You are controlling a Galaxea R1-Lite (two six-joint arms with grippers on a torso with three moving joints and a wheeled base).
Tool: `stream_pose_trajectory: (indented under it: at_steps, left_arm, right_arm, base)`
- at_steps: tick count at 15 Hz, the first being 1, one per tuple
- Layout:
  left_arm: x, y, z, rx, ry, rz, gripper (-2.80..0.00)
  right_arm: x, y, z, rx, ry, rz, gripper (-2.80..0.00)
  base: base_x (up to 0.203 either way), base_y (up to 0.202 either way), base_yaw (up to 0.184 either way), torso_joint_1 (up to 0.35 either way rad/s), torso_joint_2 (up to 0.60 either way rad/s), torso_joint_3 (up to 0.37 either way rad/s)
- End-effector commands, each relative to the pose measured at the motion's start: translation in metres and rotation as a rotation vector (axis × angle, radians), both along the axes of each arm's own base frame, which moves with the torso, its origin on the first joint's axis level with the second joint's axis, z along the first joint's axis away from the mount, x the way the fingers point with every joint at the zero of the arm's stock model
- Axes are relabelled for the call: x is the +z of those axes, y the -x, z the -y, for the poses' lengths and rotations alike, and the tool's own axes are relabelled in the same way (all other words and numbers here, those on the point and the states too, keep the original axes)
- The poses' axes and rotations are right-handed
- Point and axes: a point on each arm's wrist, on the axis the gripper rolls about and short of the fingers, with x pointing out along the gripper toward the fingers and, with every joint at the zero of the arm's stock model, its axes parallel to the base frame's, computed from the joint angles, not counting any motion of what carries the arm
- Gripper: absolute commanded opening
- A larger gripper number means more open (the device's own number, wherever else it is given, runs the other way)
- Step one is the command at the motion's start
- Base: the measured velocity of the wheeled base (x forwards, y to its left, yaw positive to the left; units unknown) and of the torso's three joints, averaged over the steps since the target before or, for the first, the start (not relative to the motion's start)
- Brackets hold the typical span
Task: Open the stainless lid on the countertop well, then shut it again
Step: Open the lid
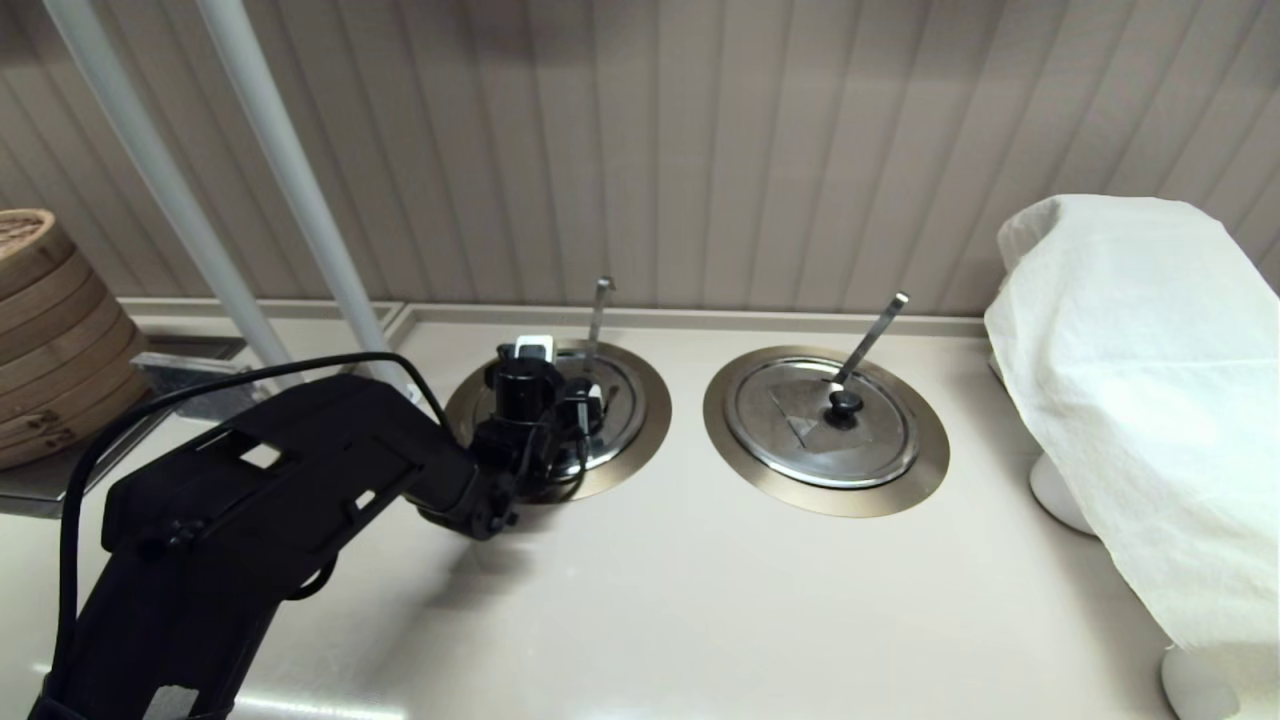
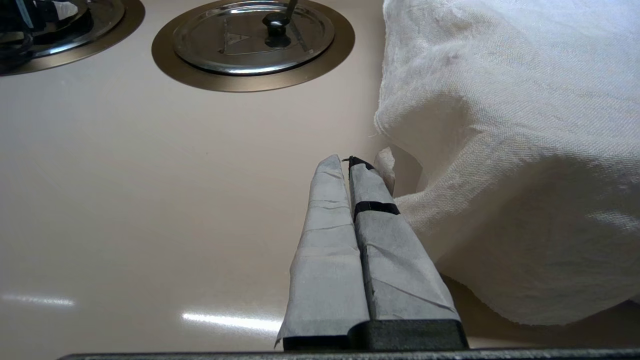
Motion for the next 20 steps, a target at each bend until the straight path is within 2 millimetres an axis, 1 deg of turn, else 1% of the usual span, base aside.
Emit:
stream_pose_trajectory:
  at_steps: [1, 3, 7, 11, 17, 20]
  left_arm:
    - [0.009, 0.001, -0.001, 0.004, 0.011, 0.023, 0.0]
    - [0.014, 0.001, -0.002, 0.005, 0.015, 0.033, 0.0]
    - [0.016, 0.0, -0.007, 0.017, 0.016, 0.037, 0.0]
    - [0.029, 0.004, -0.012, 0.022, 0.021, 0.051, 0.0]
    - [0.026, 0.006, -0.013, 0.028, 0.015, 0.04, 0.0]
    - [0.028, 0.006, -0.021, 0.044, 0.01, 0.038, 0.0]
  right_arm:
    - [0.0, 0.0, 0.0, 0.002, 0.001, 0.0, -2.8]
    - [0.0, 0.0, 0.0, 0.0, 0.001, 0.0, -2.8]
    - [0.0, 0.0, 0.0, 0.001, 0.001, 0.0, -2.8]
    - [0.0, 0.0, 0.0, 0.0, 0.001, 0.0, -2.8]
    - [0.0, 0.0, 0.0, 0.002, 0.001, 0.0, -2.8]
    - [0.0, 0.0, 0.0, 0.001, 0.001, 0.0, -2.8]
  base:
    - [0.0, 0.0, 0.0, 0.0, 0.0, 0.0]
    - [0.0, 0.0, 0.0, 0.0, 0.0, 0.0]
    - [0.0, 0.0, 0.0, 0.0, 0.0, 0.0]
    - [0.0, 0.0, 0.0, 0.0, 0.0, 0.0]
    - [0.0, 0.0, 0.0, 0.0, 0.0, 0.0]
    - [0.0, 0.0, 0.0, 0.0, 0.0, 0.0]
